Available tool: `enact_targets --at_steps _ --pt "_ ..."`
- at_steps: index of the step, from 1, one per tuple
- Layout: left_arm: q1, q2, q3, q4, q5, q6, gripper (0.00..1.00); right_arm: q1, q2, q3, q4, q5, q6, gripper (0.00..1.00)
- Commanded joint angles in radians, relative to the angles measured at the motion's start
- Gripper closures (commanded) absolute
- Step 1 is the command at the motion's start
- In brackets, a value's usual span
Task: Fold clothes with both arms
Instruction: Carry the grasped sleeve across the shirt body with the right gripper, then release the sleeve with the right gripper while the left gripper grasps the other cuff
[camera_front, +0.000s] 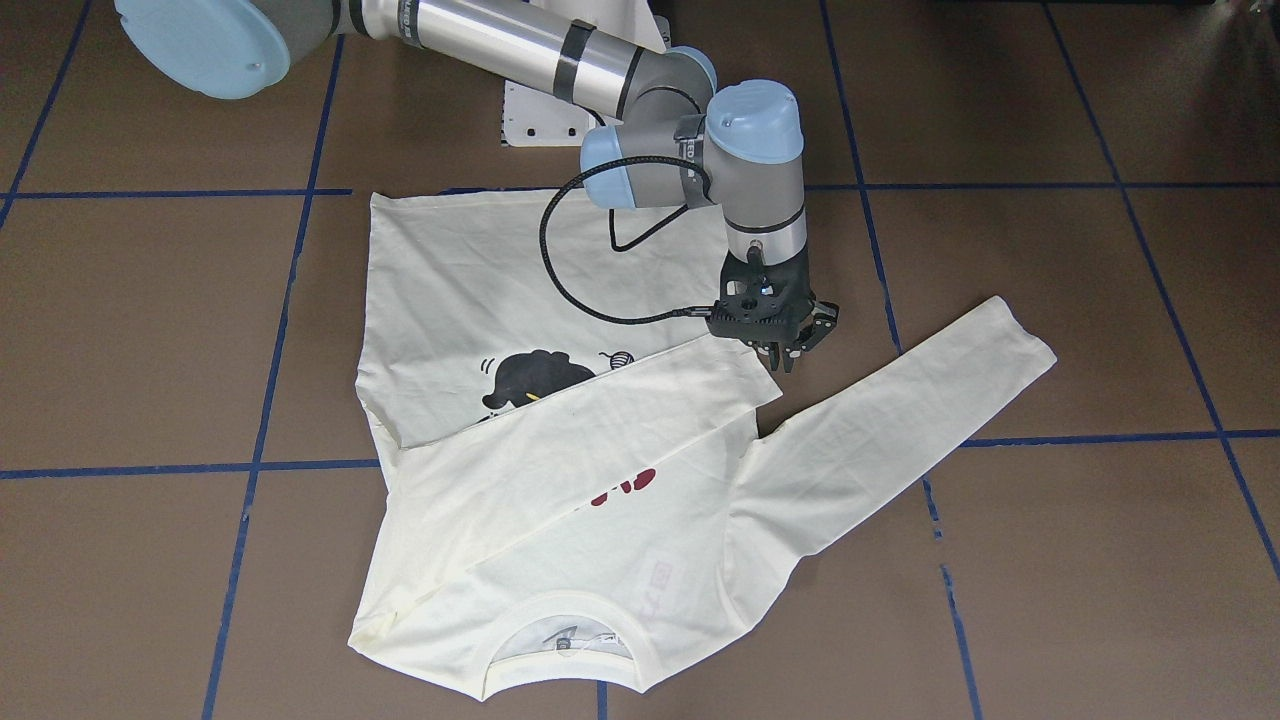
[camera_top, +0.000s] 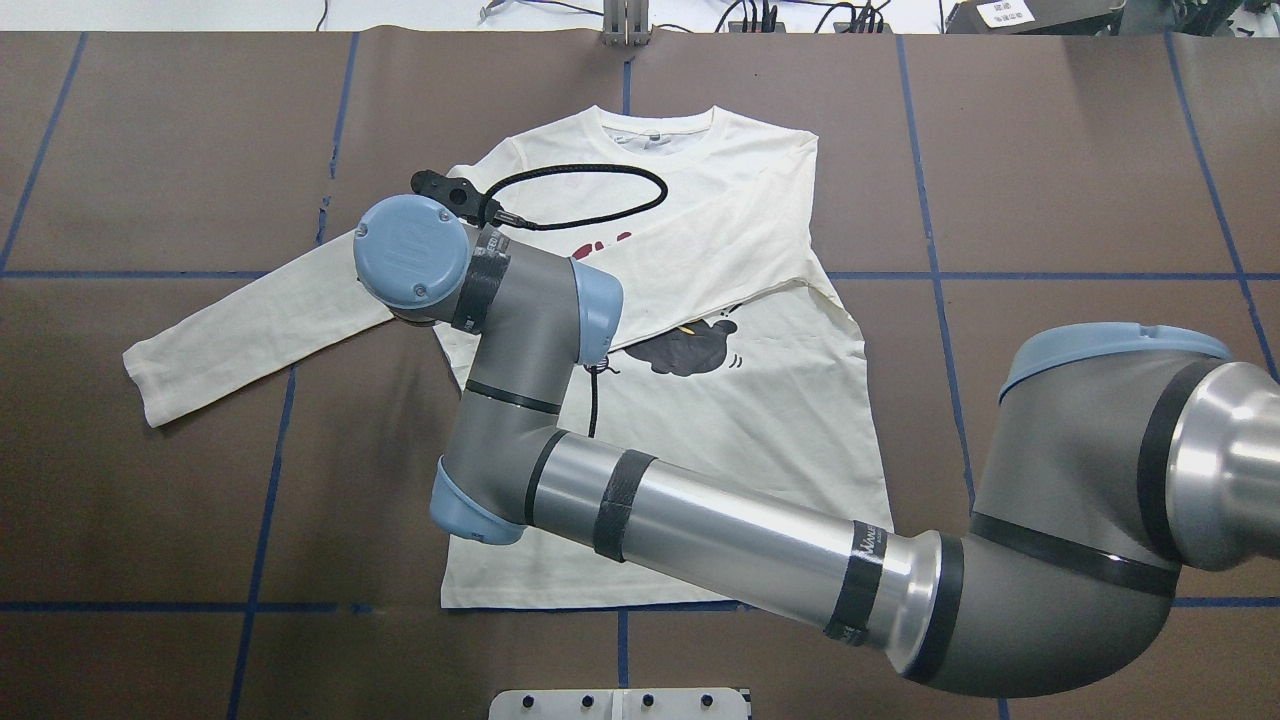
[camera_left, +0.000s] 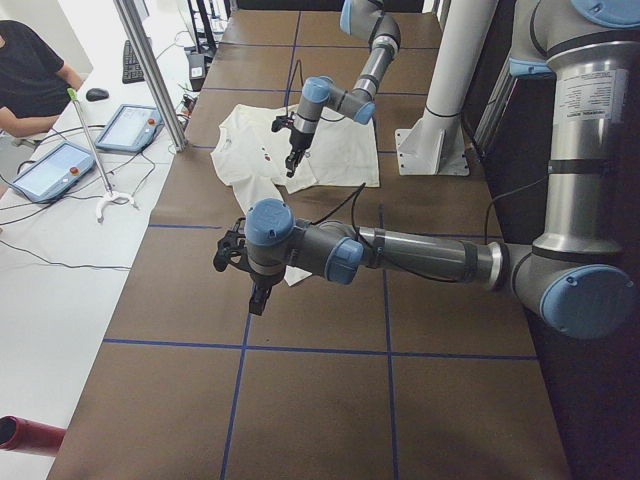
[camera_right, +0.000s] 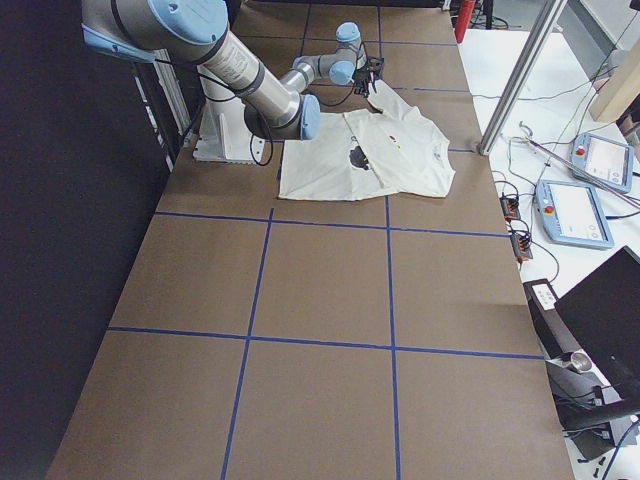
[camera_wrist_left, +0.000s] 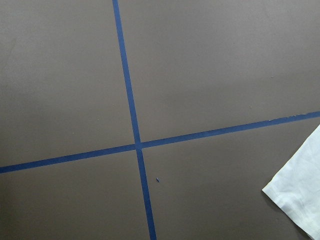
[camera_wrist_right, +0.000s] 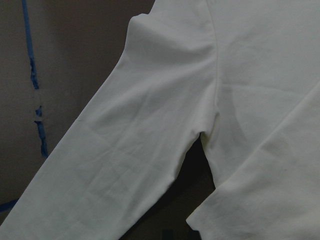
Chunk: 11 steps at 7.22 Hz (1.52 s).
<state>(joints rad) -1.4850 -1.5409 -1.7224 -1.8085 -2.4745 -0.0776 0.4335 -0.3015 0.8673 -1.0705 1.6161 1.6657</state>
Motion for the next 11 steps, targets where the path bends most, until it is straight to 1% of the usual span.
enact_targets --at_steps 1,2,3,4,5,6,7,8,9,11 --pt "0.247 -0.011 -0.034 -0.207 -0.043 -0.375 0.0 0.051 0.01 -0.005 0.017 0.01 0.005 0.0" --pt "0.335 -0.01 -0.026 -0.33 0.112 -0.53 0.0 0.124 -0.105 0.157 -0.018 0.14 0.006 0.0" --pt "0.409 -0.019 0.018 -0.35 0.159 -0.654 0.0 0.192 -0.313 0.394 -0.06 0.237 -0.007 0.0" --pt "0.457 -0.071 0.08 -0.342 0.164 -0.677 0.0 0.261 -0.503 0.579 -0.062 0.307 -0.018 0.0" --pt "0.474 -0.087 0.145 -0.35 0.21 -0.695 0.07 0.34 -0.648 0.702 -0.065 0.391 -0.058 0.0" --pt "0.477 -0.09 0.171 -0.348 0.241 -0.696 0.13 0.432 -0.785 0.778 -0.06 0.486 -0.129 0.0" --pt "0.477 -0.1 0.223 -0.351 0.244 -0.691 0.2 0.5 -0.886 0.827 -0.06 0.536 -0.247 0.0" --pt "0.477 -0.135 0.271 -0.35 0.244 -0.685 0.22 0.516 -0.931 0.832 -0.057 0.536 -0.323 0.0" --pt "0.479 -0.139 0.27 -0.348 0.247 -0.691 0.28 0.513 -0.93 0.834 -0.057 0.533 -0.323 0.0" --pt "0.488 -0.131 0.28 -0.347 0.249 -0.686 0.35 0.513 -0.926 0.837 -0.057 0.525 -0.323 0.0"
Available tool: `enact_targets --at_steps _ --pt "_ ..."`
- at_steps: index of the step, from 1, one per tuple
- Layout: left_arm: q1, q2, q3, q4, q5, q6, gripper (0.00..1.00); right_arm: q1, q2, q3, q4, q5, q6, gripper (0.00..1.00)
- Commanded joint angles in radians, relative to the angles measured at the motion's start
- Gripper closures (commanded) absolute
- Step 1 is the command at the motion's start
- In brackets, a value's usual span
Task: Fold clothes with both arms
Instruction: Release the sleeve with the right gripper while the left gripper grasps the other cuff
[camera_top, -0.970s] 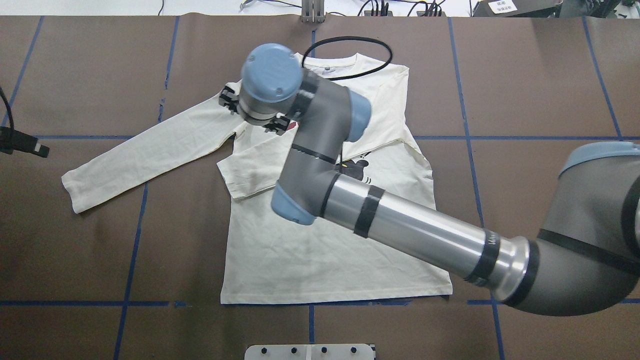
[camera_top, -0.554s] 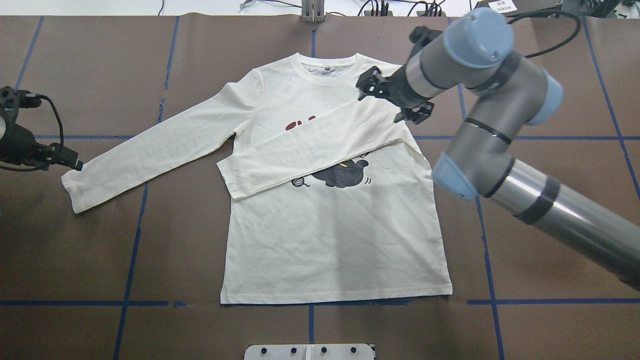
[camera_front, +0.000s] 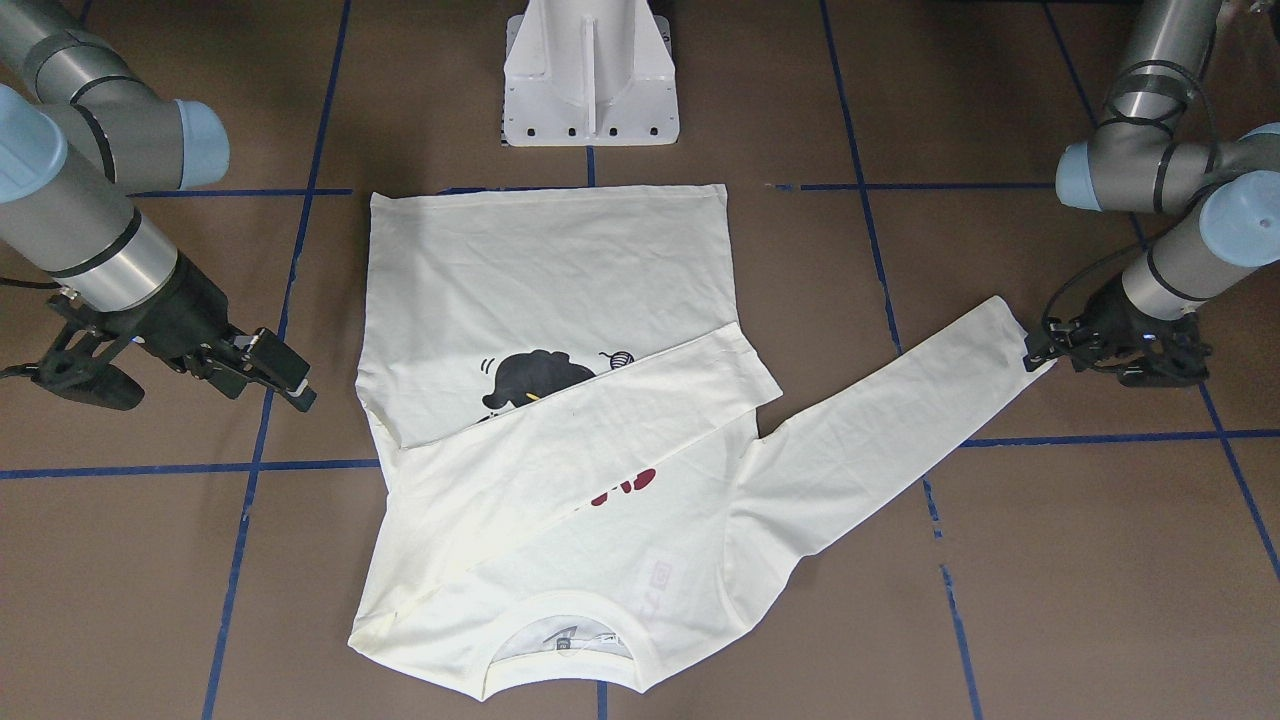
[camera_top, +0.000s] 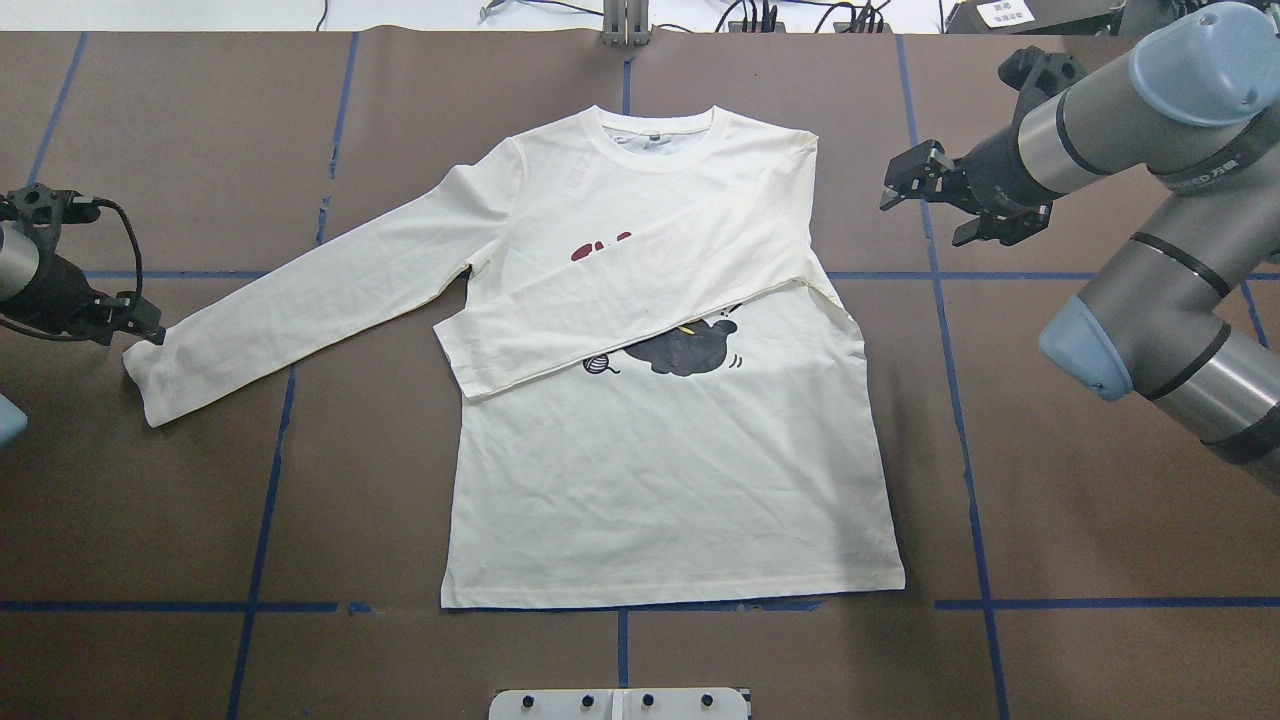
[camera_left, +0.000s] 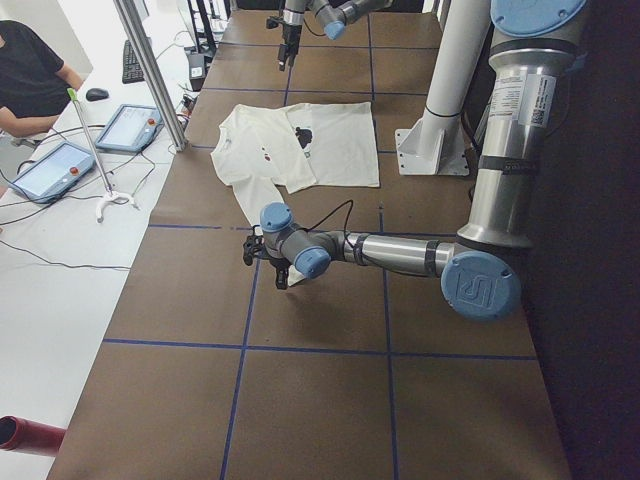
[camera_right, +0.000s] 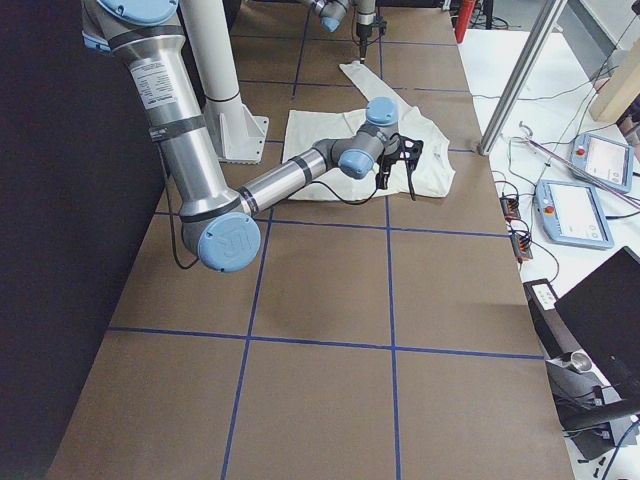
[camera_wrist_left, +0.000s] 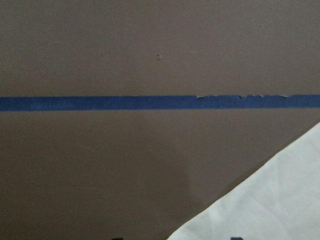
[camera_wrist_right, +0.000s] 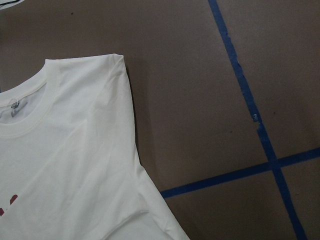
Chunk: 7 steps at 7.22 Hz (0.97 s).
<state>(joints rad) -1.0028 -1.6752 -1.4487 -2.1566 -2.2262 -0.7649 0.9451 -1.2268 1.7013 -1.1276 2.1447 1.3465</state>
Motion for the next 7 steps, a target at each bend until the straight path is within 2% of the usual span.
enact_targets --at_steps 1,4,5,6,7 --pt "0.007 0.003 0.005 0.0 0.0 0.003 0.36 0.001 0.0 0.003 0.0 -0.005 -0.003 0.0" --pt "0.027 0.003 0.005 0.003 0.0 0.003 1.0 0.001 0.0 0.011 0.0 -0.005 0.006 0.0" --pt "0.024 0.005 -0.037 0.006 -0.012 0.0 1.0 0.001 -0.003 0.014 0.0 -0.003 0.006 0.0" --pt "0.023 0.02 -0.194 0.055 -0.074 -0.011 1.0 0.004 -0.01 0.023 0.0 0.006 0.006 0.0" --pt "0.024 0.005 -0.334 0.177 -0.173 -0.016 1.0 0.007 -0.038 0.049 -0.001 0.011 -0.004 0.0"
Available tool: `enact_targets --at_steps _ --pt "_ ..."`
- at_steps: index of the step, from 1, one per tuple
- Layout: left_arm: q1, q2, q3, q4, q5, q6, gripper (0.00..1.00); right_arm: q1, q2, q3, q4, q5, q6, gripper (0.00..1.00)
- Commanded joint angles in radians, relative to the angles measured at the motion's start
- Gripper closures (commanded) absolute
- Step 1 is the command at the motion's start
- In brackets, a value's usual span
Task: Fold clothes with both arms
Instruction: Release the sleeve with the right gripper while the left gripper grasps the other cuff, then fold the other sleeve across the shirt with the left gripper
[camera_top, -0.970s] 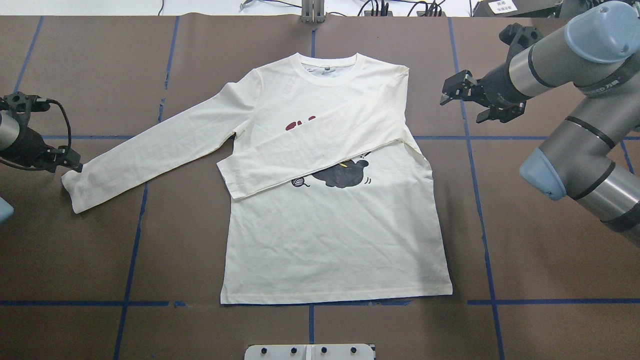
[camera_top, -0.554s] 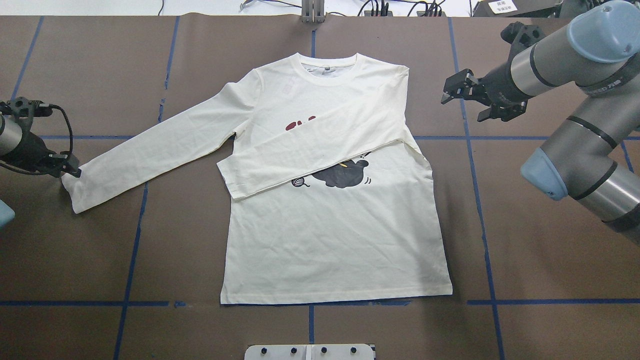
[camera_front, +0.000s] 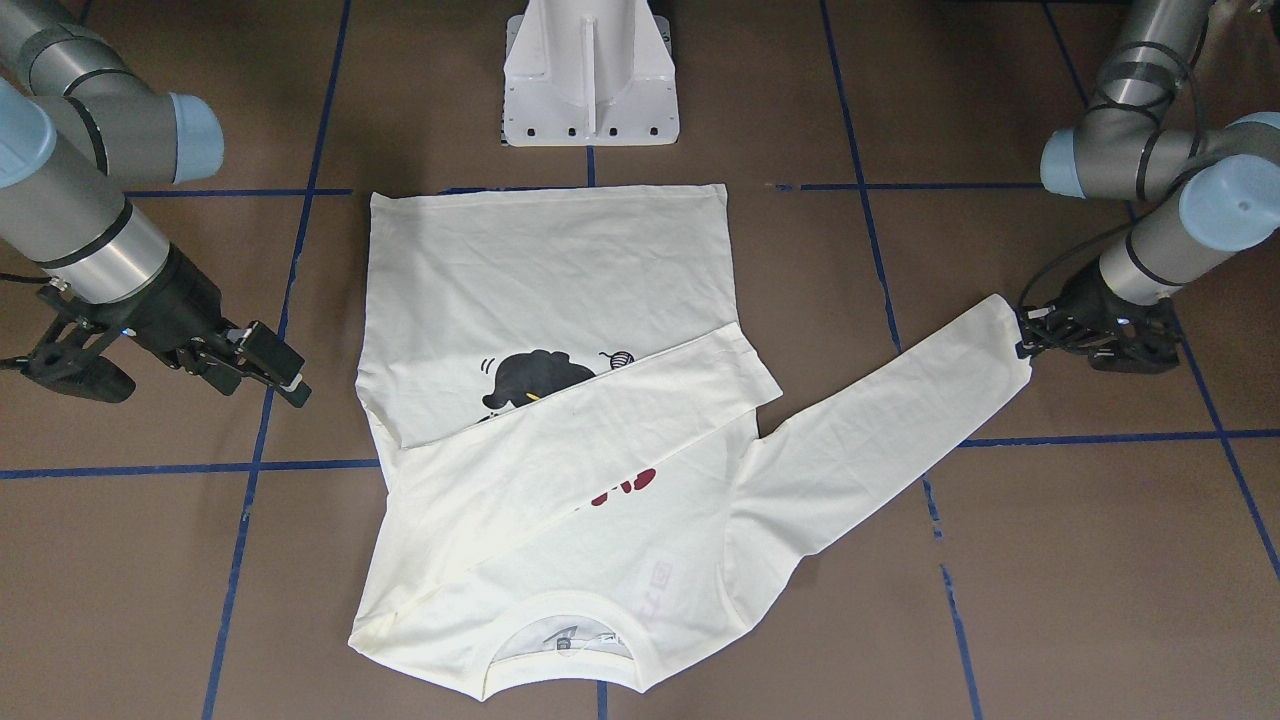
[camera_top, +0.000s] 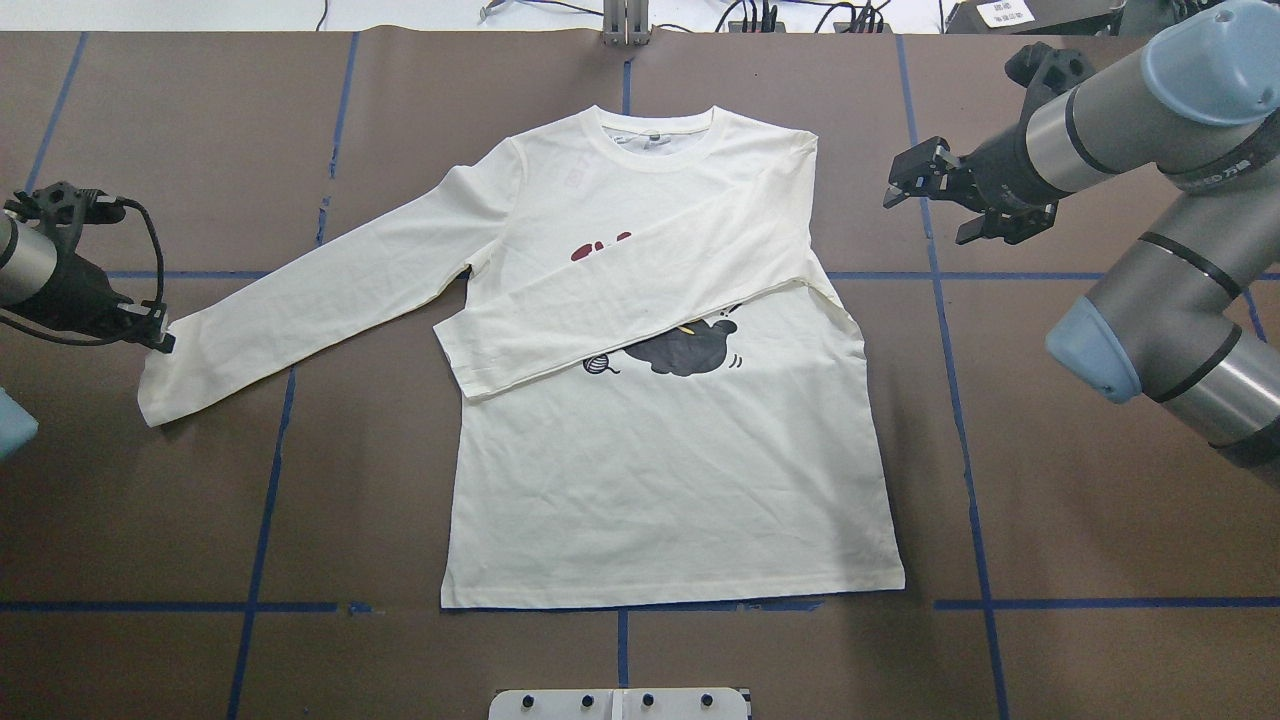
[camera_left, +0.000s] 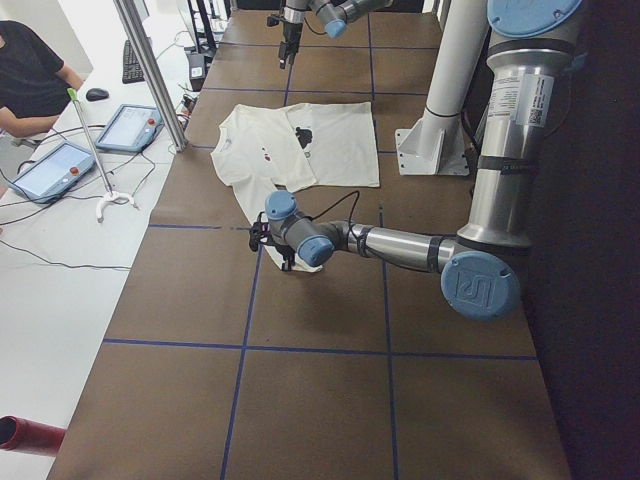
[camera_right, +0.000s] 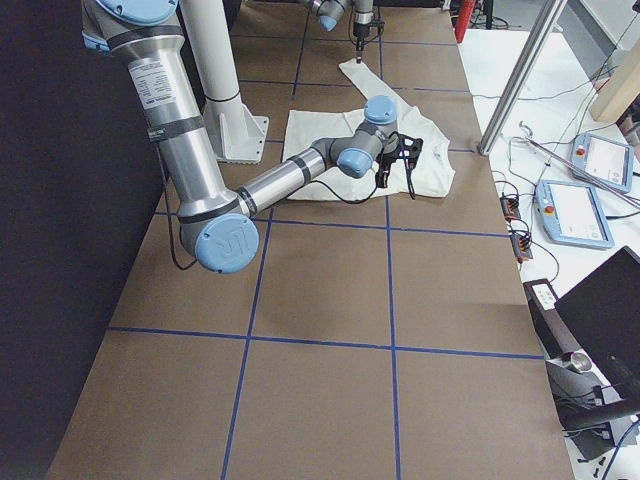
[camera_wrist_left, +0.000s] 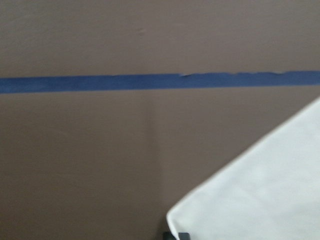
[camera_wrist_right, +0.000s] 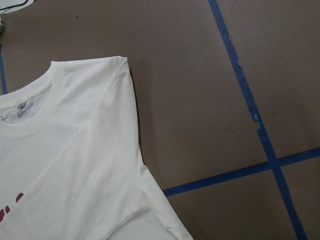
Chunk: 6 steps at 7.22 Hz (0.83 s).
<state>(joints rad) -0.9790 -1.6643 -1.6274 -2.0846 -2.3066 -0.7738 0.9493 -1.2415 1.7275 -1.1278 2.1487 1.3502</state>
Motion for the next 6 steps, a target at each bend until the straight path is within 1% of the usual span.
enact_targets --at_steps 1,2,3,4,5,6 --pt "0.002 -0.05 -0.251 0.156 -0.102 -0.069 1.0 0.031 -0.071 0.047 -0.001 0.01 -0.016 0.0" --pt "0.015 -0.215 -0.23 0.155 -0.097 -0.252 1.0 0.093 -0.117 0.056 0.006 0.064 -0.082 0.0" --pt "0.107 -0.441 -0.122 0.146 -0.077 -0.462 1.0 0.171 -0.166 0.061 0.008 0.135 -0.188 0.0" --pt "0.211 -0.668 0.023 0.135 0.093 -0.581 1.0 0.239 -0.226 0.063 0.011 0.19 -0.295 0.0" --pt "0.283 -0.769 0.117 0.118 0.195 -0.629 1.0 0.279 -0.269 0.078 0.01 0.203 -0.377 0.0" --pt "0.339 -0.86 0.239 0.038 0.311 -0.633 1.0 0.301 -0.295 0.081 0.011 0.204 -0.402 0.0"
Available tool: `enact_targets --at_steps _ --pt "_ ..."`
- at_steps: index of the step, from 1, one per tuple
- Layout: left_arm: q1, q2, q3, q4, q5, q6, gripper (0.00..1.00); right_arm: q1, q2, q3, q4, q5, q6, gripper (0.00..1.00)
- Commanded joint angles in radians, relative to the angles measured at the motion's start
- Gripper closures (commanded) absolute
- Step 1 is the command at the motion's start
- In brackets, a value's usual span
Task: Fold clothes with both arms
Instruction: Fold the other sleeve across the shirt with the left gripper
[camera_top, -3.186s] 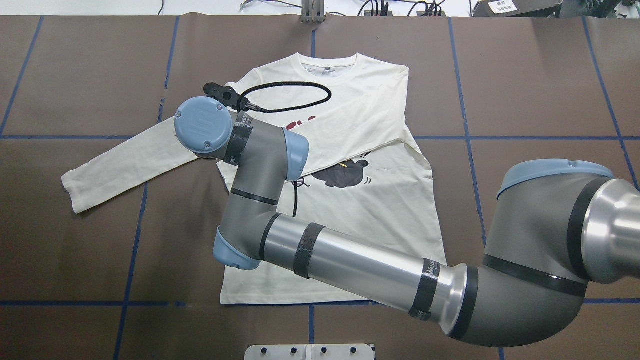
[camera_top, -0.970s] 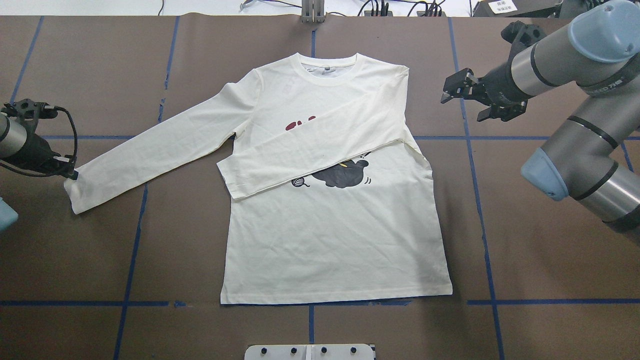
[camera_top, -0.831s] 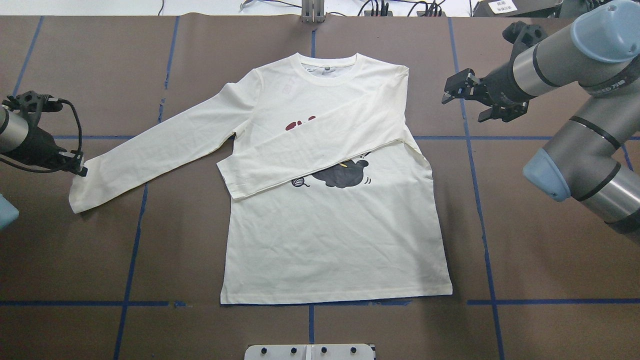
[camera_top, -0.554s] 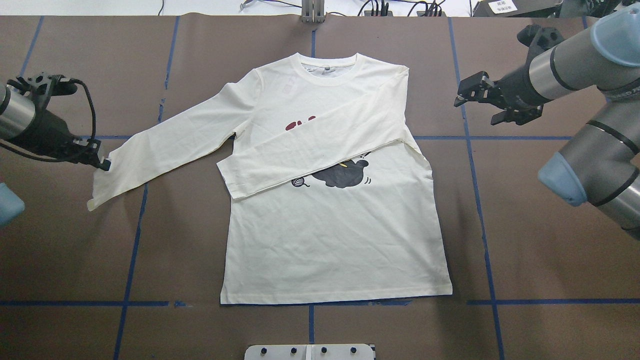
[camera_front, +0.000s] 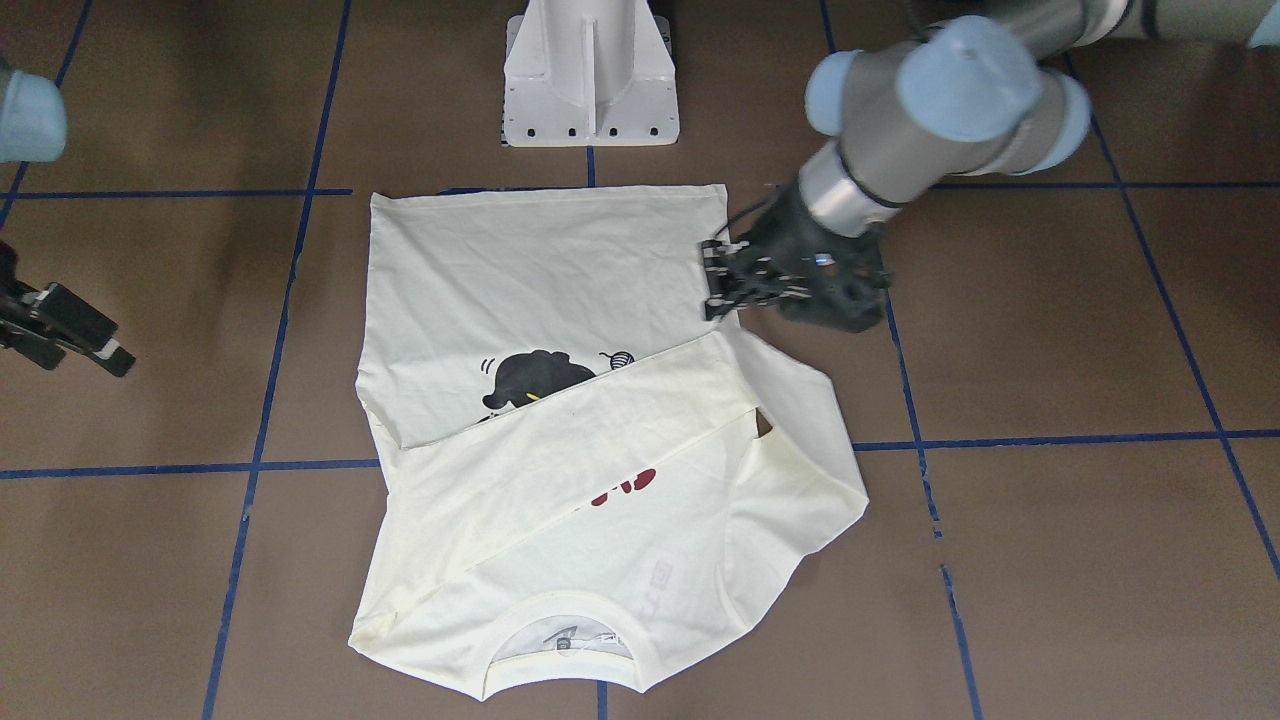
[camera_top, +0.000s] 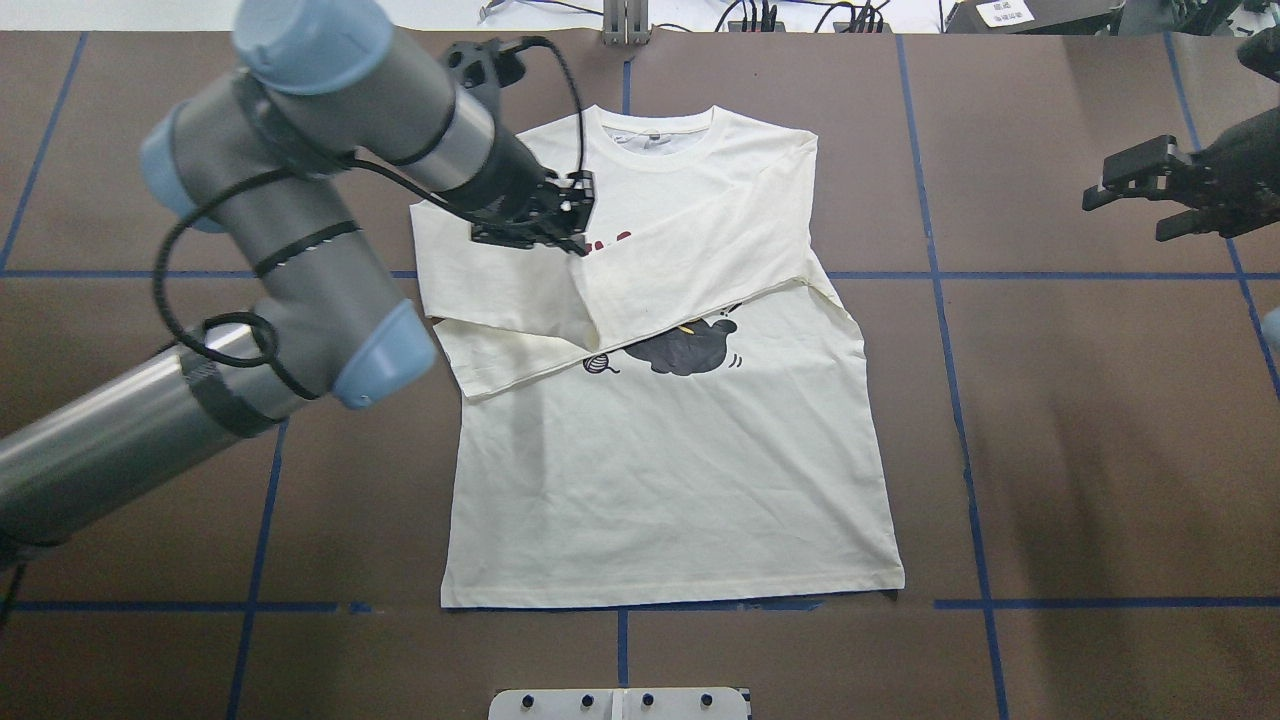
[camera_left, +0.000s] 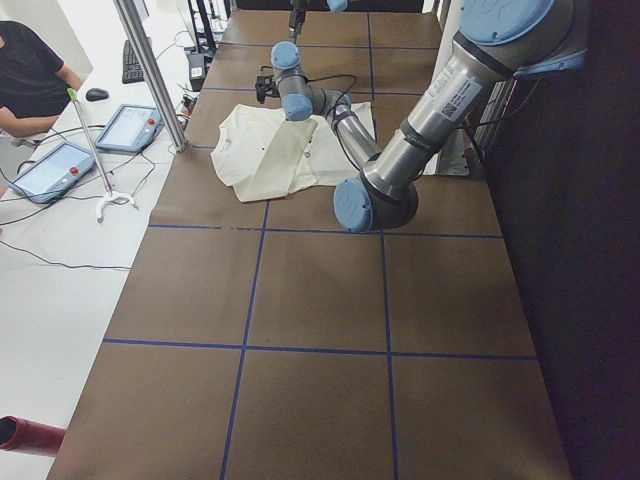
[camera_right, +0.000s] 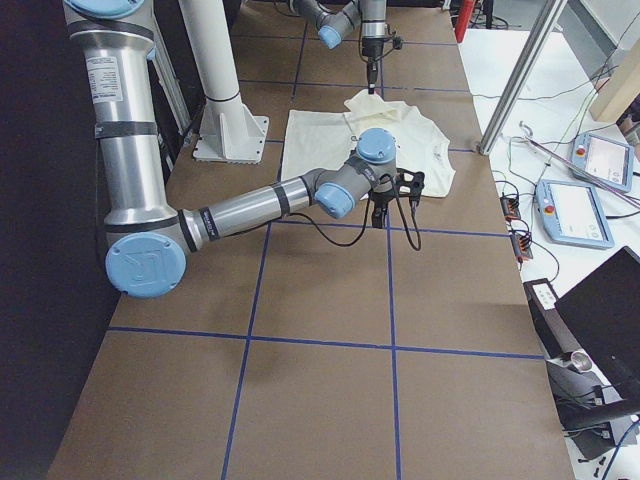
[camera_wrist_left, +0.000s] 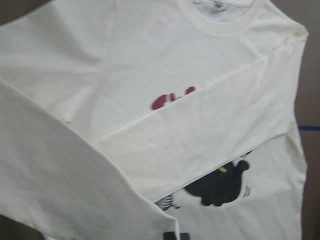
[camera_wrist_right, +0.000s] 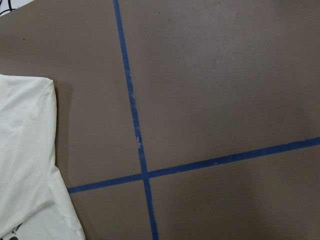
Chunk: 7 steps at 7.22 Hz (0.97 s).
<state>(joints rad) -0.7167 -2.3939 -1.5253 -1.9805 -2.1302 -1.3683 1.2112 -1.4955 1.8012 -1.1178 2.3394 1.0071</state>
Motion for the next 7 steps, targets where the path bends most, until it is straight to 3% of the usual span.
enact_targets --at_steps 1,2,3,4,5,6,7 --pt "0.132 -0.325 0.415 -0.168 0.251 -0.044 1.0 0.042 -0.048 0.01 0.001 0.014 -0.059 0.0" --pt "0.191 -0.403 0.585 -0.289 0.347 -0.049 0.94 0.044 -0.063 0.027 0.001 0.014 -0.059 0.0" --pt "0.244 -0.409 0.643 -0.352 0.487 -0.057 0.79 0.044 -0.083 0.044 0.001 0.014 -0.058 0.0" --pt "0.252 -0.406 0.652 -0.375 0.527 -0.087 0.42 0.042 -0.091 0.046 0.003 0.011 -0.058 0.0" --pt "0.243 -0.372 0.589 -0.377 0.521 -0.098 0.1 0.024 -0.088 0.046 0.003 0.011 -0.041 0.0" --pt "0.221 -0.307 0.436 -0.364 0.479 -0.119 0.11 -0.046 -0.085 0.055 0.027 0.005 0.002 0.0" --pt "0.189 -0.171 0.26 -0.328 0.348 -0.121 0.11 -0.165 -0.077 0.069 0.105 -0.074 0.183 0.0"
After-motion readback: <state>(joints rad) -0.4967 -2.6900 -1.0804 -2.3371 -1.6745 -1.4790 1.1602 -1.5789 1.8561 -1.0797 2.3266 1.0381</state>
